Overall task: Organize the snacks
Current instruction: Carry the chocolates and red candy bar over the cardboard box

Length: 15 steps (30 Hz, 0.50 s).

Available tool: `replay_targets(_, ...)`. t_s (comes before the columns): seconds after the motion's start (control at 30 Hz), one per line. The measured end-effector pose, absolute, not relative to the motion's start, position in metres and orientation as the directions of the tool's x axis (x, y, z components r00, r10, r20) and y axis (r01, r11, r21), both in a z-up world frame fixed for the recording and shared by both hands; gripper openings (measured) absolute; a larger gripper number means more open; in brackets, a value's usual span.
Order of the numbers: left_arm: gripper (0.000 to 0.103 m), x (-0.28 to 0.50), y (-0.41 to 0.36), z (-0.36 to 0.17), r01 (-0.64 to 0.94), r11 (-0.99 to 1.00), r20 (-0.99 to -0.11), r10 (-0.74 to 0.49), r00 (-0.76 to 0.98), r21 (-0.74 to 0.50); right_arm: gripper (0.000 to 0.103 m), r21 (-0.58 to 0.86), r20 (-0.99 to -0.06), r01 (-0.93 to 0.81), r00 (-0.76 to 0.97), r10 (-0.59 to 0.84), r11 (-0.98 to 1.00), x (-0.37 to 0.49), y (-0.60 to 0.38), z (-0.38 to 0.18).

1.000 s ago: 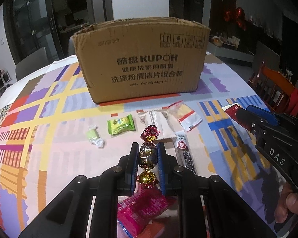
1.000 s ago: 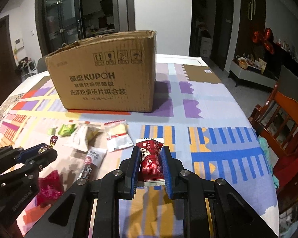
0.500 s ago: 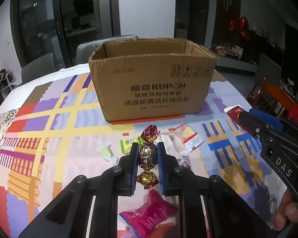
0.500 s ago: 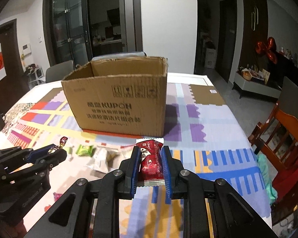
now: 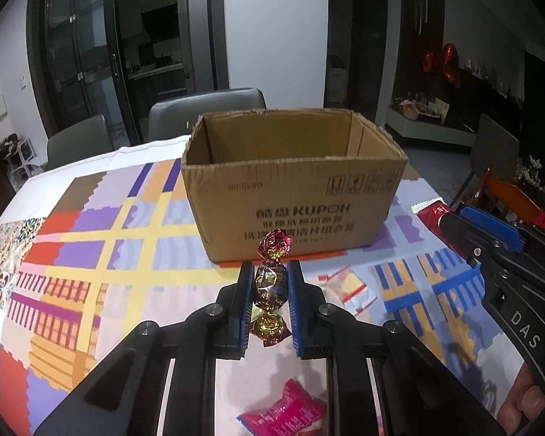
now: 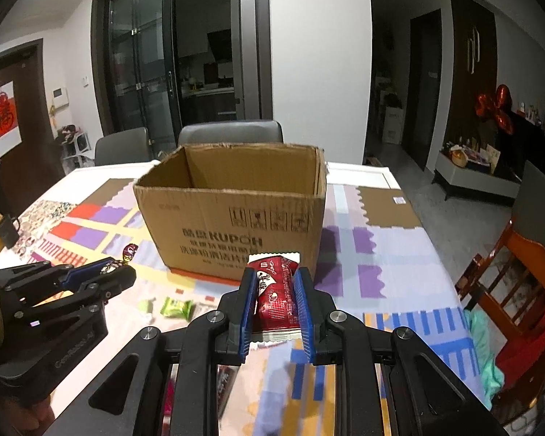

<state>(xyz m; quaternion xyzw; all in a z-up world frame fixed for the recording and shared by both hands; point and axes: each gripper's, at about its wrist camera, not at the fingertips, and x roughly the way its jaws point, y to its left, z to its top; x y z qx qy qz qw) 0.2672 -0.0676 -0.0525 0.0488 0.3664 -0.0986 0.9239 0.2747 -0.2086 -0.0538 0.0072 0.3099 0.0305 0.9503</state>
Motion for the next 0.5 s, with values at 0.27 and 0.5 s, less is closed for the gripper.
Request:
replay_targets(0.27, 0.019, 0.280, -0.067, -0.034, 0.223, 0.975, -0.660, -0.156, 0.735, 0.017, 0.023, 0.024, -0.557, -0.050, 0.829, 0.055, 0.998, 0.284, -0.208, -0.034)
replay_targets(0.5, 0.019, 0.293, -0.064, -0.020, 0.222, 0.975, -0.639, -0.160, 0.752, 0.017, 0.023, 0.020, -0.538, -0.050, 0.841, 0.053, 0.999, 0.295, -0.206, -0.021)
